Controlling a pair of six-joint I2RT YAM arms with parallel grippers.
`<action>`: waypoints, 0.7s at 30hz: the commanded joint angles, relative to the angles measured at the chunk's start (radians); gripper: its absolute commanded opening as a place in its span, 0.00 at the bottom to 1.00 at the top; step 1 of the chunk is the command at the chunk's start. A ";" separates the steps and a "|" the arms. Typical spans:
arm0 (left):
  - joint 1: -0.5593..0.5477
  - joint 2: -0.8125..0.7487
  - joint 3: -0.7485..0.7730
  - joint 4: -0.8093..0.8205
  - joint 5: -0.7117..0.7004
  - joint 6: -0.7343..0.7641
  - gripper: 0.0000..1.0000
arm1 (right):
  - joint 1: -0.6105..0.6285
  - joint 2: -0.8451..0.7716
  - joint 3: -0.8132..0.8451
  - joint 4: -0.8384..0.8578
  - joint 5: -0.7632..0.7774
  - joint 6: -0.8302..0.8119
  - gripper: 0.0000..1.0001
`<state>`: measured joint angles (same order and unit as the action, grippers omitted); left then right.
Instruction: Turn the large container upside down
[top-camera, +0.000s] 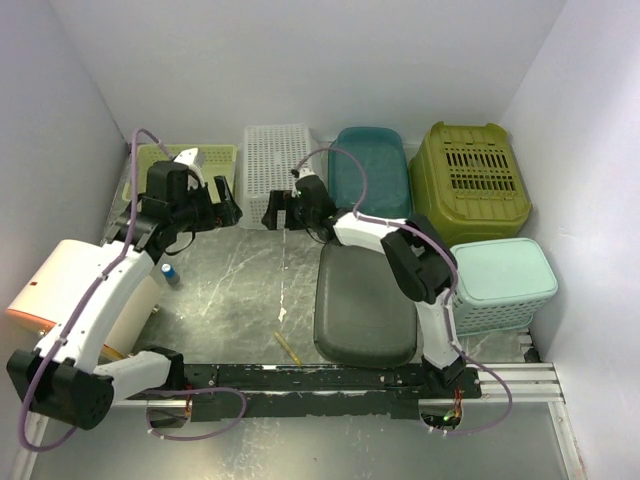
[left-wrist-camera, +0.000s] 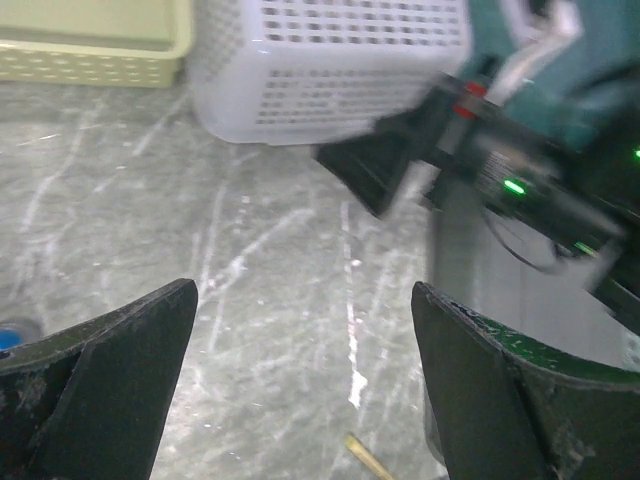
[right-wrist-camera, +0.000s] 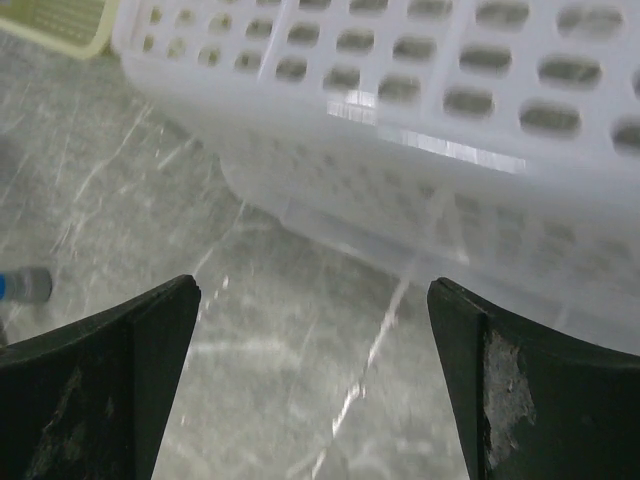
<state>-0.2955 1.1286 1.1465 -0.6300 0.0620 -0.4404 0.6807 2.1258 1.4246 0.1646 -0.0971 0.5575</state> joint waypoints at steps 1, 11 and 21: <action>0.032 0.148 0.049 -0.010 -0.180 0.027 0.99 | -0.003 -0.202 -0.144 0.082 -0.039 -0.043 1.00; 0.186 0.619 0.392 0.051 0.045 0.078 0.88 | -0.011 -0.683 -0.514 -0.027 0.056 -0.033 1.00; 0.165 0.761 0.401 0.184 -0.107 0.239 0.85 | -0.013 -0.850 -0.599 -0.167 0.182 -0.079 1.00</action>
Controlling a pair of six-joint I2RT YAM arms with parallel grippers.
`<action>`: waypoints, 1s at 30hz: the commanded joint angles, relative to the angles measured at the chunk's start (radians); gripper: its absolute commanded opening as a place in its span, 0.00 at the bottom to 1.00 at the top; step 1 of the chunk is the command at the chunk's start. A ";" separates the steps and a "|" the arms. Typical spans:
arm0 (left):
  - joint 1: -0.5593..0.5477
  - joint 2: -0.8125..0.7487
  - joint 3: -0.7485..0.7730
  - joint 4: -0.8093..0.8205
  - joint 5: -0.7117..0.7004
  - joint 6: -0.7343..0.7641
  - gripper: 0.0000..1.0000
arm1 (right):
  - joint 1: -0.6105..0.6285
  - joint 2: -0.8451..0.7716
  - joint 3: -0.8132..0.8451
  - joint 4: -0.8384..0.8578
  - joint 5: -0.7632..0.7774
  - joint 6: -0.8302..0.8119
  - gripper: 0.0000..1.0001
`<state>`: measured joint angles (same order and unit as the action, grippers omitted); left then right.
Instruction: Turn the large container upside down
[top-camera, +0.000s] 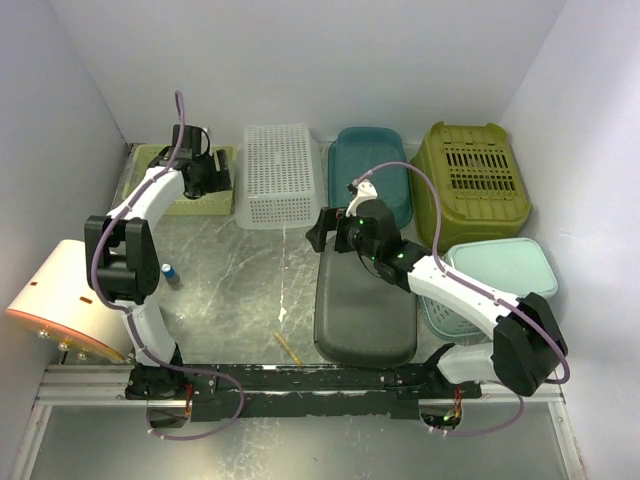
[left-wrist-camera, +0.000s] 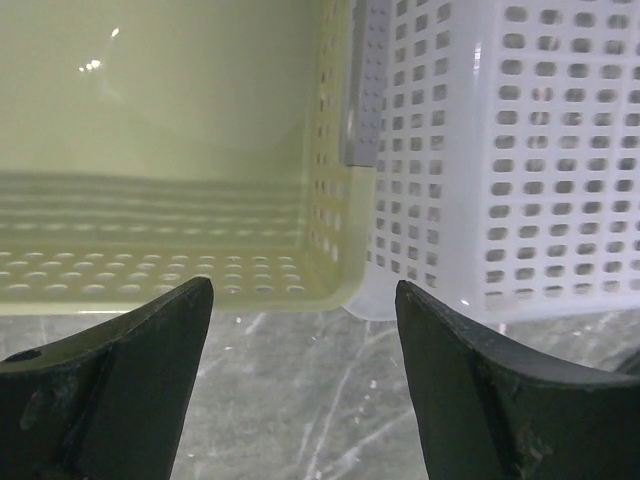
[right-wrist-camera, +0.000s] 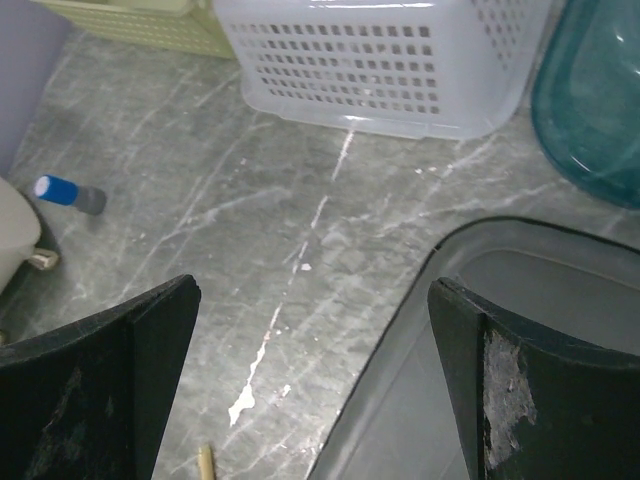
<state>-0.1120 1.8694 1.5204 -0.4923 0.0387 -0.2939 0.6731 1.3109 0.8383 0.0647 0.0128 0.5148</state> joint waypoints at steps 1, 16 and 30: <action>-0.025 0.014 0.014 0.038 -0.119 0.099 0.86 | -0.005 -0.043 -0.018 -0.070 0.074 -0.038 1.00; -0.012 0.022 0.117 -0.225 -0.417 -0.333 0.99 | -0.006 -0.010 -0.056 -0.051 0.020 -0.045 1.00; 0.077 0.088 0.060 -0.179 -0.471 -0.612 0.92 | -0.009 0.020 -0.032 -0.090 -0.045 -0.073 1.00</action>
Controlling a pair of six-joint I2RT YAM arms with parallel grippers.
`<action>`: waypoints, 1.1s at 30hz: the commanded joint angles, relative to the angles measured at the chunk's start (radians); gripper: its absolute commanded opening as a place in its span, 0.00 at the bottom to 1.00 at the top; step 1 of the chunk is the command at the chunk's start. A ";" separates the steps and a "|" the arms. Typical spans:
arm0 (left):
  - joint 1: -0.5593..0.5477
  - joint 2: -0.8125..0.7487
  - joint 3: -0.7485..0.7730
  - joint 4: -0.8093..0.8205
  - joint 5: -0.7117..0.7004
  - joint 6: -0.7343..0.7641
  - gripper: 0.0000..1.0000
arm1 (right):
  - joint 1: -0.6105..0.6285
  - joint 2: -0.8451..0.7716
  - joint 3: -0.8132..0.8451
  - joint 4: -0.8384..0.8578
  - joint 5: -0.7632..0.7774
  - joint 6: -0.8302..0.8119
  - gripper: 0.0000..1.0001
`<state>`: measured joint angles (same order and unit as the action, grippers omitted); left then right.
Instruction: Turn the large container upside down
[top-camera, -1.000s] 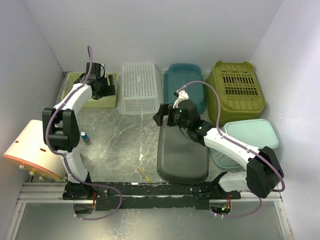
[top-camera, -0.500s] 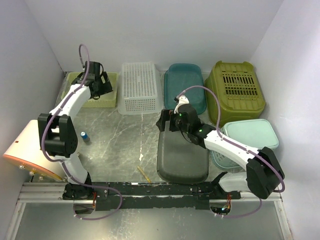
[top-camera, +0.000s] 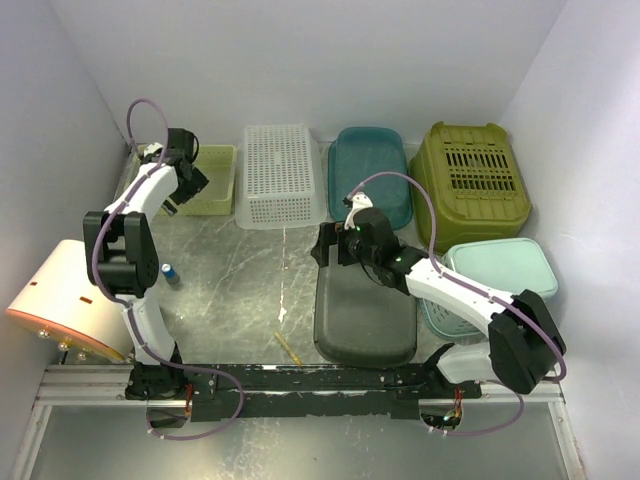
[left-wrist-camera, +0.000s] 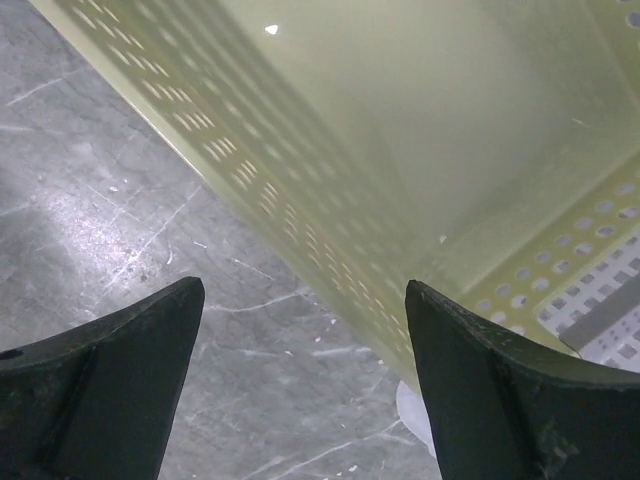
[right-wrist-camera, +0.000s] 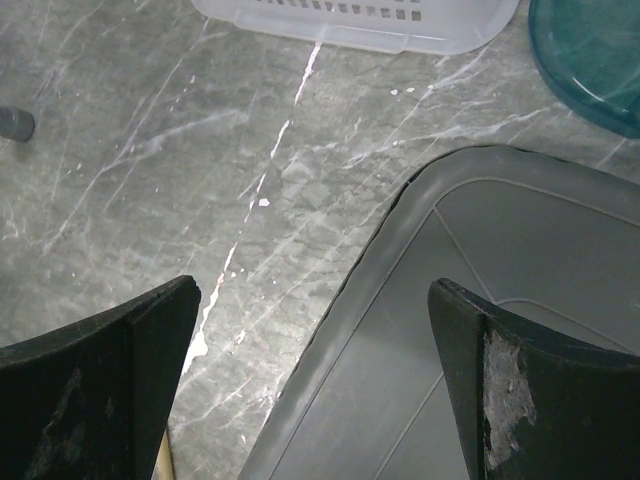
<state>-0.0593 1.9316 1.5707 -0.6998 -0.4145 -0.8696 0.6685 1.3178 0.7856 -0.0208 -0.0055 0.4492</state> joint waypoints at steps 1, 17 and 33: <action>0.038 0.041 0.015 0.029 -0.008 -0.031 0.90 | -0.005 0.017 0.022 -0.006 -0.033 -0.005 1.00; 0.052 -0.088 0.019 0.034 -0.061 0.082 0.07 | -0.006 0.042 0.028 -0.016 -0.061 0.052 1.00; -0.087 -0.540 -0.078 0.155 0.131 0.603 0.07 | -0.005 -0.010 0.334 -0.070 0.003 0.015 1.00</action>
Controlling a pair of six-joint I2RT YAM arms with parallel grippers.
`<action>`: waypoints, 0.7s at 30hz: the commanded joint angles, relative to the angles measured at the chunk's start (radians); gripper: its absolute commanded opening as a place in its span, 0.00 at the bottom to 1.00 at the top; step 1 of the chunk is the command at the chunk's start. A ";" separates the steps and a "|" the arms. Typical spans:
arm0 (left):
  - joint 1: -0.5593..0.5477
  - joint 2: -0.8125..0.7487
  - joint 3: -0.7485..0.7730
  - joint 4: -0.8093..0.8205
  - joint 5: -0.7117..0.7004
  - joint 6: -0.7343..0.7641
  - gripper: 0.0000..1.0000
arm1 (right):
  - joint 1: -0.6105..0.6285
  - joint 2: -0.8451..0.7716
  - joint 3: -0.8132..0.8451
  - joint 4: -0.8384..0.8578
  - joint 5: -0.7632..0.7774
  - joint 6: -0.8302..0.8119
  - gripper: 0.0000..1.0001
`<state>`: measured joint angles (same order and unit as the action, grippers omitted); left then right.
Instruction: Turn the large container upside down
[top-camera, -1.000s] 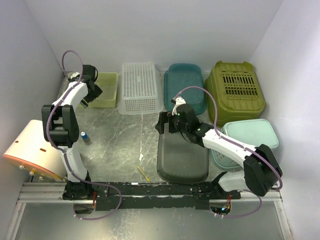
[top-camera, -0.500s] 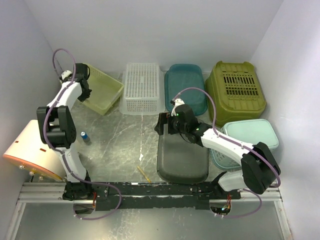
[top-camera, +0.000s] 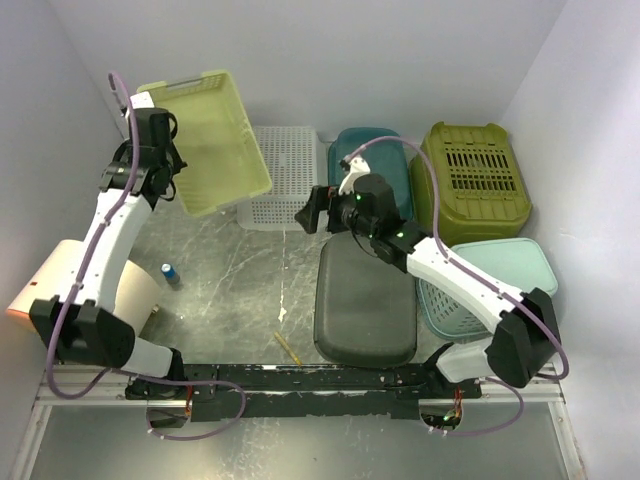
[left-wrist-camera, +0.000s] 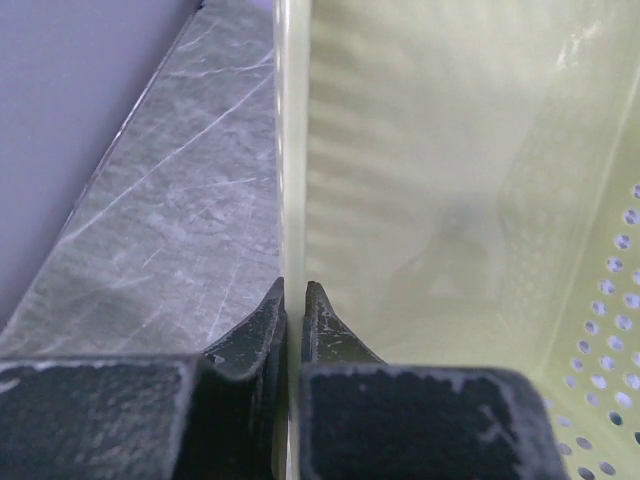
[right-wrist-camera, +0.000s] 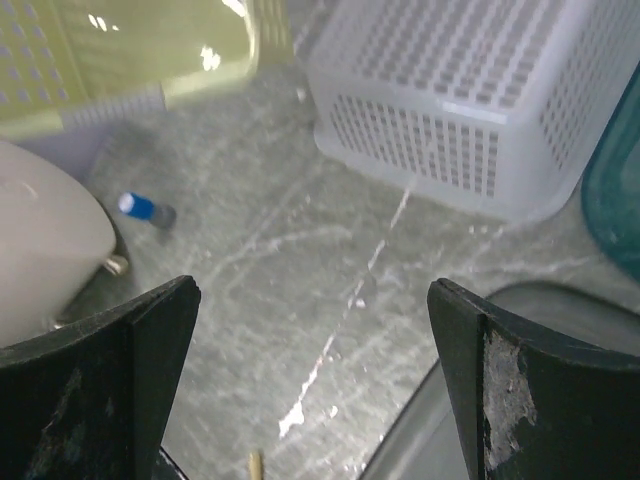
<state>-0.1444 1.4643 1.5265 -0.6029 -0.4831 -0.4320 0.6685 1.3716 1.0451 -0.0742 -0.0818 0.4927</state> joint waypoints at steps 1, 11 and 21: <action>-0.006 -0.093 -0.056 0.073 0.298 0.187 0.07 | -0.005 -0.078 0.091 -0.032 0.122 -0.037 1.00; -0.196 -0.130 -0.272 -0.147 0.567 0.133 0.07 | -0.006 -0.287 0.044 -0.201 0.737 -0.053 1.00; -0.196 -0.188 -0.486 -0.206 0.694 0.090 0.06 | -0.007 -0.353 -0.035 -0.234 0.822 -0.054 1.00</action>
<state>-0.3435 1.3304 1.0626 -0.8234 0.0982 -0.3046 0.6666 1.0107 1.0199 -0.2844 0.6788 0.4438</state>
